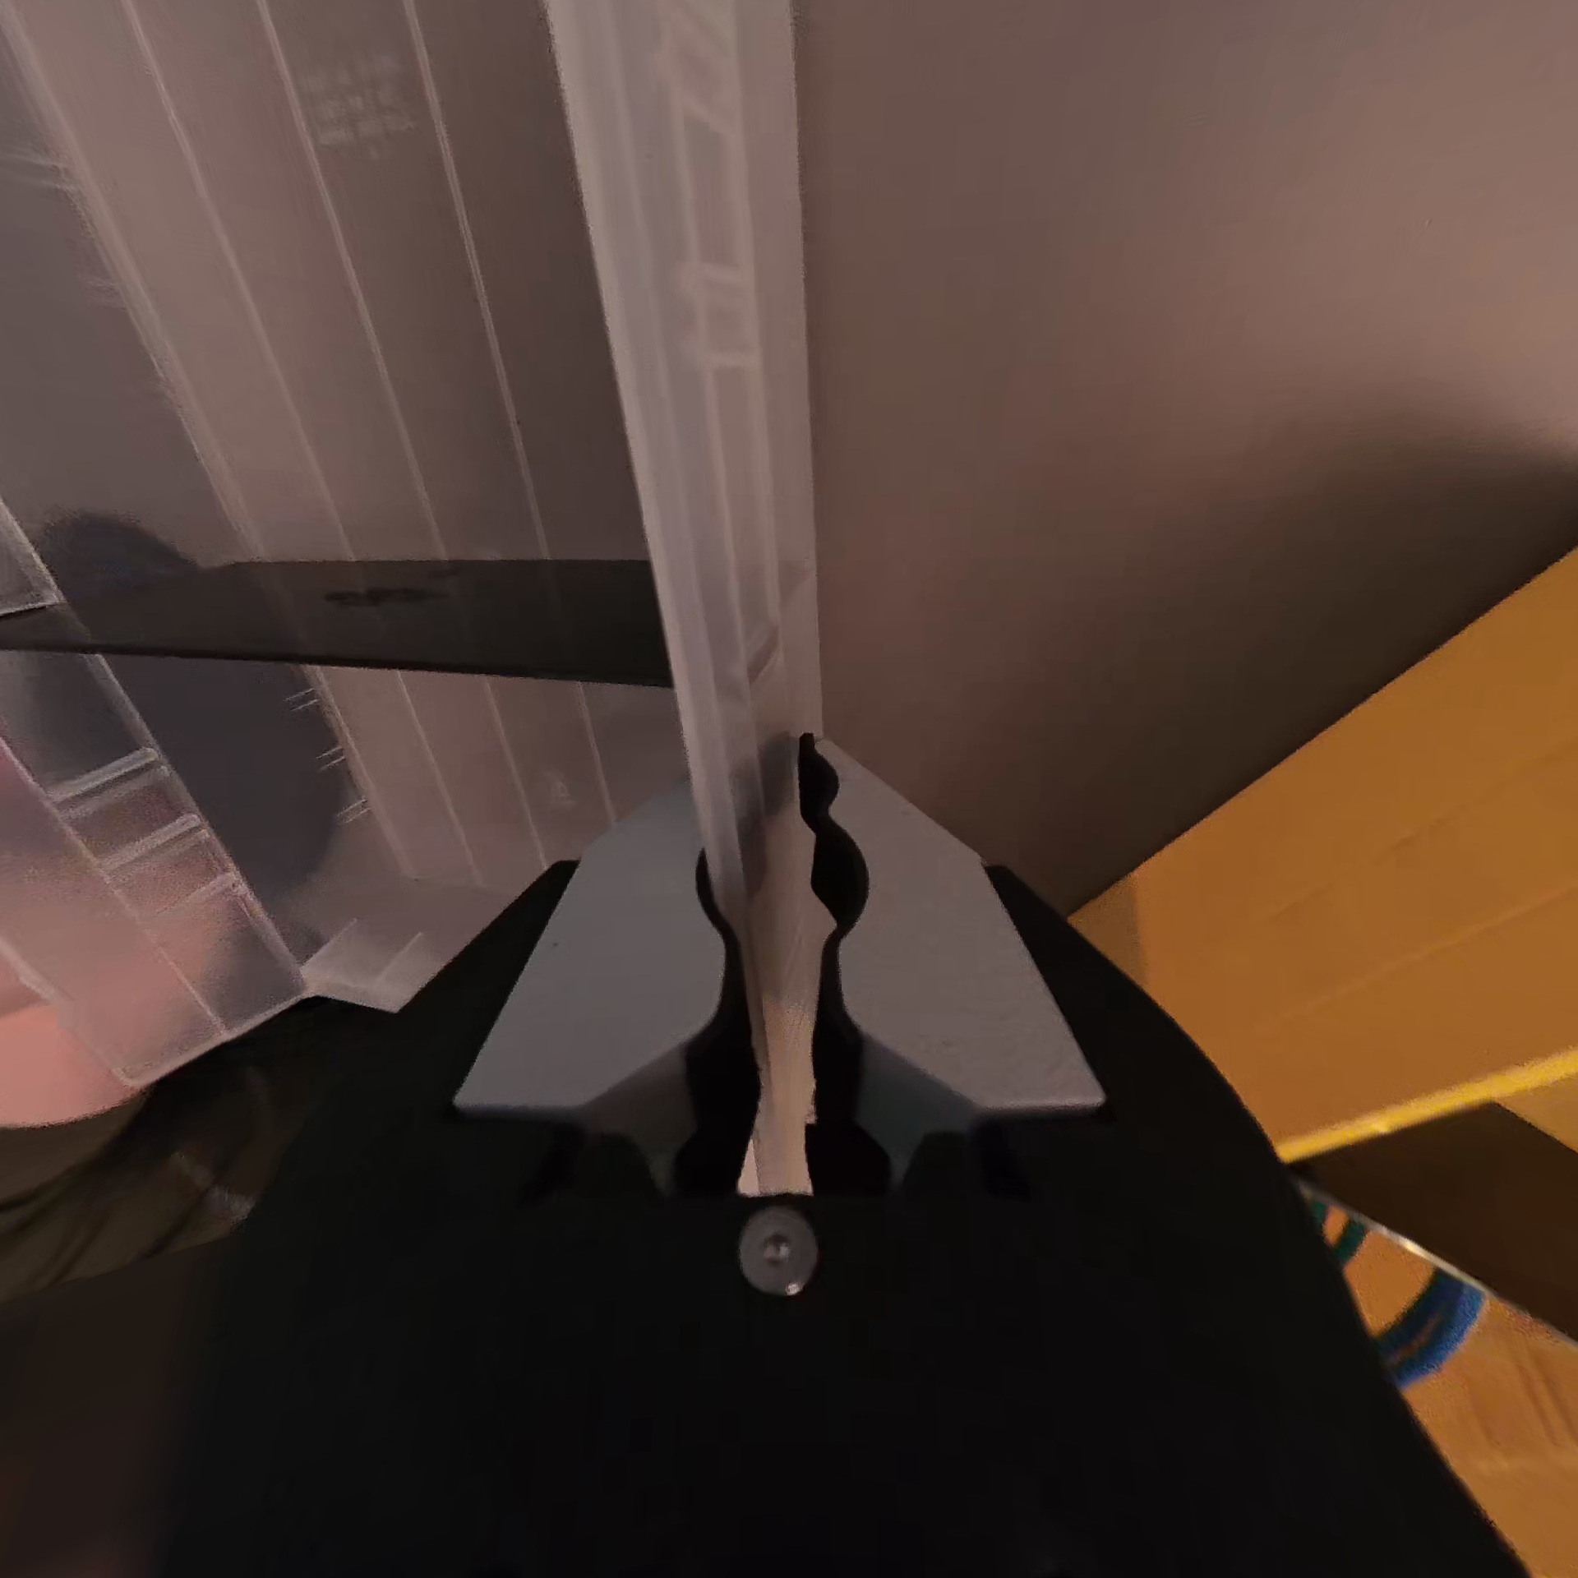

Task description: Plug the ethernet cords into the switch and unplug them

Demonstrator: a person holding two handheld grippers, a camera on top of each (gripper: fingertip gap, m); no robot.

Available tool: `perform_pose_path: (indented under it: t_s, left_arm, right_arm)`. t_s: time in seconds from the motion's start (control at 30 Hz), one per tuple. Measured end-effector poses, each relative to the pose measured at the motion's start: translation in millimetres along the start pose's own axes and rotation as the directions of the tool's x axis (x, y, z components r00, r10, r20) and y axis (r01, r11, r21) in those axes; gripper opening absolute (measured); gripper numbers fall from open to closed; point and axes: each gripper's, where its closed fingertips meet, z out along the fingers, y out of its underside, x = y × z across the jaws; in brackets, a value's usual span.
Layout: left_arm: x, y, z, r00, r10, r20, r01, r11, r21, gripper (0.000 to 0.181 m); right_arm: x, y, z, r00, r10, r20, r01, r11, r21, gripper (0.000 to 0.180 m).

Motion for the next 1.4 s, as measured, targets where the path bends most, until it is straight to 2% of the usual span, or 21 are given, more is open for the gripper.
perform_pose_path:
  t_s: [0.07, 0.13, 0.2, 0.3, 0.37, 0.47, 0.57, 0.67, 0.8, 0.93, 1.0, 1.07, 1.1, 1.13, 1.27, 1.4]
  left_arm:
    - [-8, -32, -28, 0.998, -0.048, 0.049, 0.036, 0.973, 0.23, 0.032]
    - [-22, -48, -51, 0.99, -0.119, 0.076, 0.082, 0.921, 0.382, 0.038]
    - [-37, -52, -63, 0.98, -0.18, 0.083, 0.125, 0.886, 0.447, 0.053]
    - [-55, -46, -58, 0.961, -0.274, 0.027, 0.233, 0.862, 0.451, 0.07]
    - [-47, -39, -38, 0.938, -0.324, -0.123, 0.346, 0.855, 0.386, 0.079]
    - [-19, -15, 12, 0.859, -0.412, -0.304, 0.47, 0.87, 0.15, 0.097]
    - [25, 15, 71, 0.8, -0.458, -0.388, 0.46, 0.883, -0.095, 0.101]
    - [81, 41, 125, 0.729, -0.512, -0.454, 0.442, 0.859, -0.259, 0.097]
    - [162, 95, 180, 0.705, -0.525, -0.476, 0.321, 0.835, -0.447, 0.091]
    - [219, 137, 198, 0.678, -0.545, -0.493, 0.231, 0.795, -0.561, 0.088]
    - [232, 155, 202, 0.71, -0.508, -0.487, 0.16, 0.79, -0.592, 0.085]
    - [234, 173, 206, 0.77, -0.434, -0.467, 0.077, 0.79, -0.608, 0.079]
    - [236, 177, 207, 0.774, -0.419, -0.475, 0.05, 0.788, -0.614, 0.079]
    - [240, 177, 204, 0.751, -0.436, -0.496, 0.041, 0.781, -0.624, 0.065]
    - [241, 179, 198, 0.704, -0.453, -0.547, -0.021, 0.756, -0.654, 0.061]
    - [208, 184, 184, 0.718, -0.423, -0.552, -0.118, 0.708, -0.696, 0.04]
  right_arm:
    - [-12, 7, -16, 0.999, -0.039, 0.0, 0.039, 0.999, -0.025, 0.005]
    - [-20, 15, -41, 0.997, -0.079, 0.008, 0.079, 0.996, -0.034, 0.004]
    - [-20, 27, -73, 0.997, -0.08, 0.008, 0.08, 0.997, -0.012, 0.003]
    - [2, 50, -129, 0.999, -0.029, 0.036, 0.027, 0.997, 0.069, 0.002]
    - [32, 73, -166, 0.999, 0.027, 0.027, -0.03, 0.989, 0.147, 0.002]
    - [90, 117, -212, 0.989, 0.146, 0.04, -0.151, 0.95, 0.272, 0.003]
    - [156, 173, -243, 0.953, 0.292, 0.084, -0.301, 0.871, 0.388, 0.002]
    - [227, 238, -257, 0.884, 0.452, 0.121, -0.451, 0.754, 0.477, 0.003]
    - [305, 326, -247, 0.758, 0.635, 0.148, -0.601, 0.594, 0.535, 0.003]
    - [348, 392, -208, 0.632, 0.743, 0.221, -0.72, 0.457, 0.523, 0.003]
    - [361, 416, -187, 0.593, 0.758, 0.272, -0.756, 0.408, 0.512, 0.003]
    - [369, 434, -167, 0.571, 0.76, 0.309, -0.779, 0.384, 0.496, 0.004]
    - [372, 441, -157, 0.56, 0.761, 0.327, -0.791, 0.373, 0.485, 0.005]
    - [374, 447, -147, 0.552, 0.763, 0.337, -0.799, 0.367, 0.476, 0.005]
    - [379, 458, -114, 0.543, 0.766, 0.344, -0.811, 0.372, 0.451, 0.007]
    - [375, 450, -91, 0.573, 0.741, 0.349, -0.798, 0.408, 0.444, 0.008]
